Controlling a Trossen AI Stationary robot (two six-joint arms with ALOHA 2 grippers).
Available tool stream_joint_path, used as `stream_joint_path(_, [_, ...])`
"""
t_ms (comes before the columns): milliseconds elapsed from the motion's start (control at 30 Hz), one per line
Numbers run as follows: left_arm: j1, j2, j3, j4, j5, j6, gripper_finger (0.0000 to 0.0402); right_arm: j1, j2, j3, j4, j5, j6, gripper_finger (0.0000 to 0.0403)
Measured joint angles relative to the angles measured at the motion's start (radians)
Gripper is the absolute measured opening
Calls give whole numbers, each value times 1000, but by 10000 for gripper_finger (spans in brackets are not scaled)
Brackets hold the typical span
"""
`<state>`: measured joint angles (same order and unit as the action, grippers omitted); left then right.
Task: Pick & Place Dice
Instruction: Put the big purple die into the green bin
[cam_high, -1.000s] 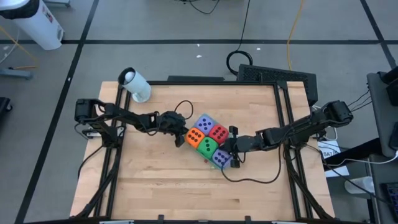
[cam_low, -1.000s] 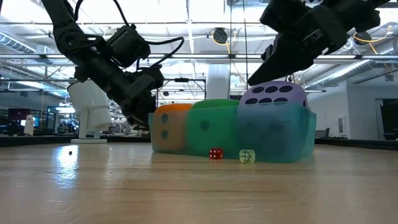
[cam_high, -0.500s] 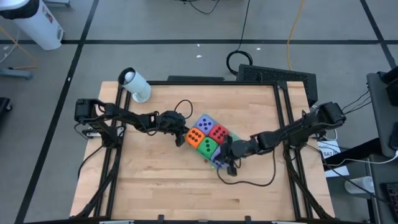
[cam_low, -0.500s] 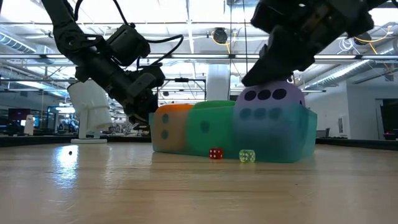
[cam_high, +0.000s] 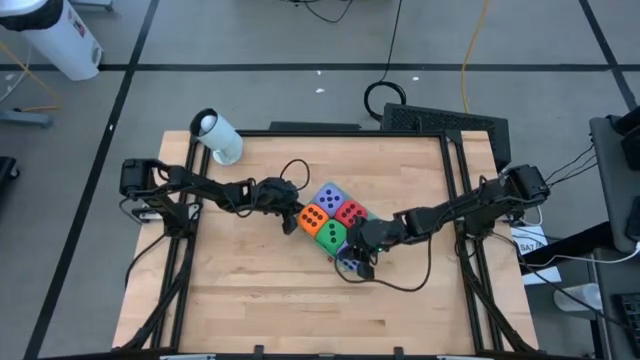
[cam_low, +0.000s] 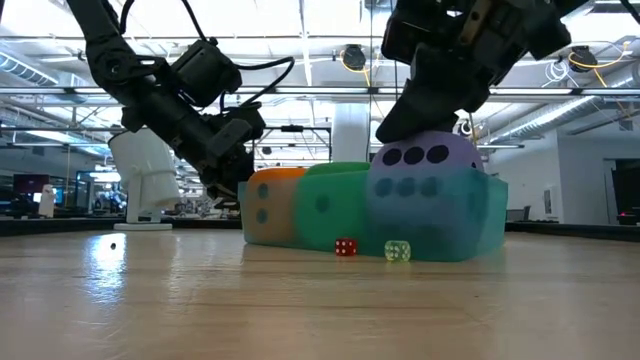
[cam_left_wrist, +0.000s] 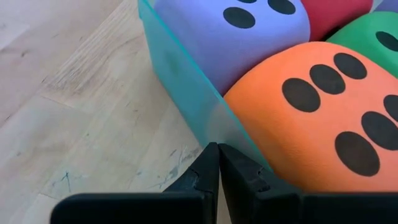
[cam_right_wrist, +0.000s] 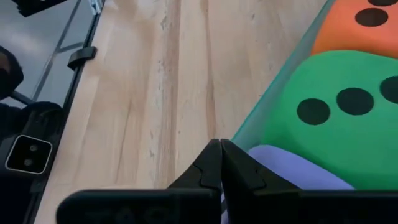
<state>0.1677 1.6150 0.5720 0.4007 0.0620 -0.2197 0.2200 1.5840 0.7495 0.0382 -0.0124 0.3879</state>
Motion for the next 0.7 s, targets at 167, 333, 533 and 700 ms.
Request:
stream_joint_path(167, [0, 0, 0, -4, 1, -3, 24, -2, -6, -2, 128, -38, -44, 0])
stream_joint_path(333, [-2, 0, 0, -5, 9, -4, 24, 3, -40, -5, 262, -71, -83, 0])
stream_joint_path(533, [-3, 0, 0, -7, 17, -3, 24, 30, -135, -9, 290, -38, -121, 0])
stream_joint_path(700, [-3, 0, 0, -7, 16, 1, 24, 45, -198, -7, 271, 13, -146, 0])
